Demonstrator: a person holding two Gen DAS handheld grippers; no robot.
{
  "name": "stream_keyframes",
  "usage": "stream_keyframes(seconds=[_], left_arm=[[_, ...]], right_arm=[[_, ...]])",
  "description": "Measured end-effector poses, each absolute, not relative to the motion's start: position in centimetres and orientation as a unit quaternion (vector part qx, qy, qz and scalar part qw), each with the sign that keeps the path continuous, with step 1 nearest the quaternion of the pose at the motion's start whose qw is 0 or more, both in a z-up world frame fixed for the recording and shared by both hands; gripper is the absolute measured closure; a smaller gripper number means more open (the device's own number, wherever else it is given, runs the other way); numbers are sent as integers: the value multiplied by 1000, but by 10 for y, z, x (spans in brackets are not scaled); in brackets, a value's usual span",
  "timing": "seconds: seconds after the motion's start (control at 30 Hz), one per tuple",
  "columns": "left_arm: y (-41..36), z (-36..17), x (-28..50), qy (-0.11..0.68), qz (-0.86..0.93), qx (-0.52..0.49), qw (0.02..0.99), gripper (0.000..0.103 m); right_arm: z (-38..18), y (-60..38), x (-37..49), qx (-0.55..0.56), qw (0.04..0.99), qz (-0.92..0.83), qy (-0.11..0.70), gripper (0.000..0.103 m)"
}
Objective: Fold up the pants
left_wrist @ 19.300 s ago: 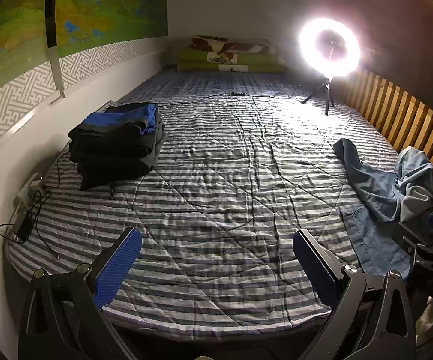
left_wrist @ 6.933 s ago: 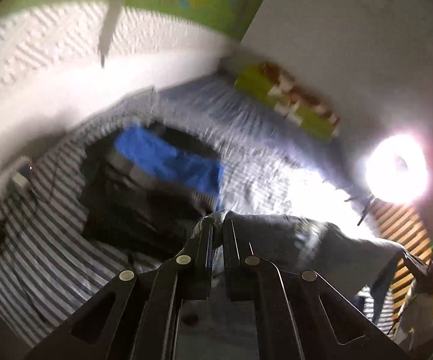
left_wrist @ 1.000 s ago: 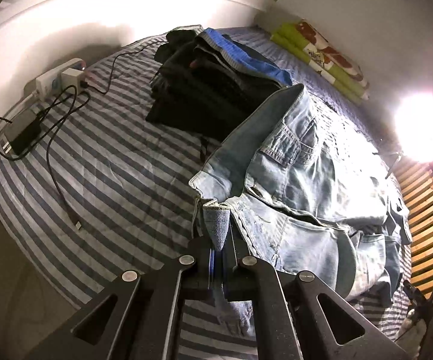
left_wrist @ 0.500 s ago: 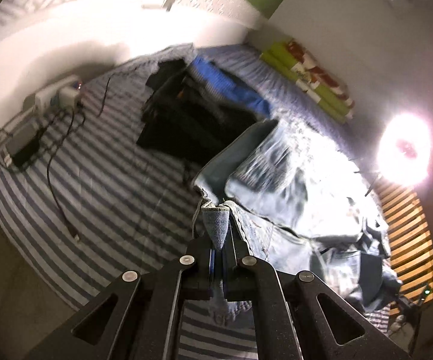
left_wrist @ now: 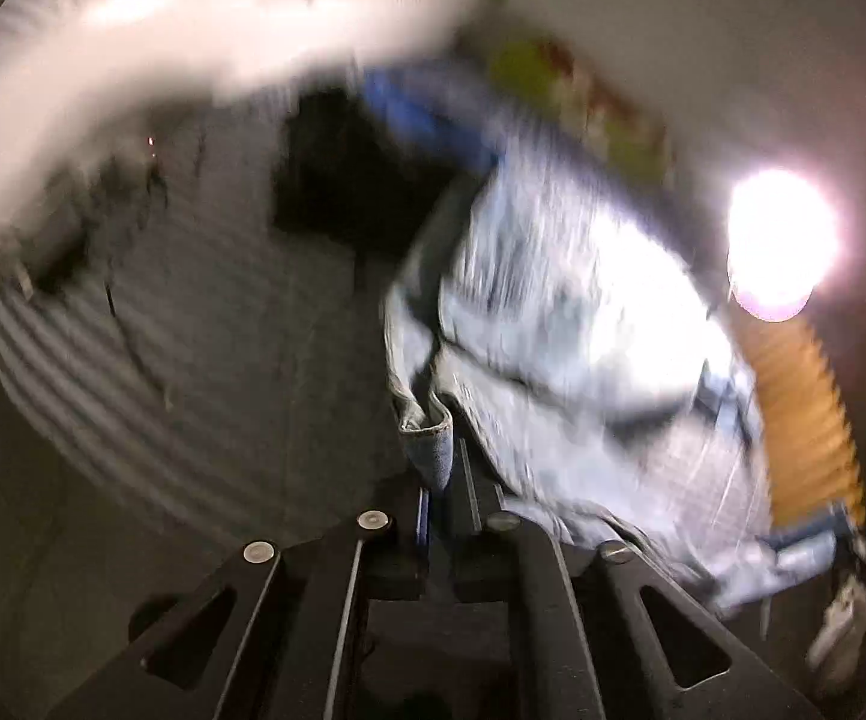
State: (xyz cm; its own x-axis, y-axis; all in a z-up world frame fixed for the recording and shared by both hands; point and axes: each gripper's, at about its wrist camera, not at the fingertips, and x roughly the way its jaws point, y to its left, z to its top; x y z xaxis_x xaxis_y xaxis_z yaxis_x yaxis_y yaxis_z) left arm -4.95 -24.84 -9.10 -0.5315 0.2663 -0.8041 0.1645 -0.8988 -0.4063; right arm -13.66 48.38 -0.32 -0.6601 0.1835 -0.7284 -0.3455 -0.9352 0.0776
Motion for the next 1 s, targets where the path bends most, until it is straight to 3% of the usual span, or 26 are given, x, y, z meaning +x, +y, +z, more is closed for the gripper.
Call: stream_keyframes(seconds=[0.1,0.27,0.33,0.4,0.6,0.83,0.93,1.0], left_arm=[[-251,-115,-43,-220,828,-515,10,93],[-262,-95,-52,-219,848,-483,0,92],[-259,-89,-70,-202,857,-474,7,85],[-251,-90,-93,-187,861,-472,16,67],[-229,-126,-160,-166,852,-496,23,64],[-228,-157,-145,-150,841,-519,34,64],[-240,-169,-123,-153,837,-524,30,54],[-248,-178,-112,-160,831,-532,26,53]], right_arm=[[-42,486,-140,-443,146,877,113,92],[-52,463,-140,-440,125,883,106,87],[-49,451,-146,-440,107,886,101,84],[-47,429,-153,-439,92,889,91,76],[-31,364,-169,-427,44,901,64,72],[4,240,-207,-410,-110,905,21,72],[5,165,-229,-407,-184,894,-10,71],[-1,107,-242,-406,-238,882,-31,68]])
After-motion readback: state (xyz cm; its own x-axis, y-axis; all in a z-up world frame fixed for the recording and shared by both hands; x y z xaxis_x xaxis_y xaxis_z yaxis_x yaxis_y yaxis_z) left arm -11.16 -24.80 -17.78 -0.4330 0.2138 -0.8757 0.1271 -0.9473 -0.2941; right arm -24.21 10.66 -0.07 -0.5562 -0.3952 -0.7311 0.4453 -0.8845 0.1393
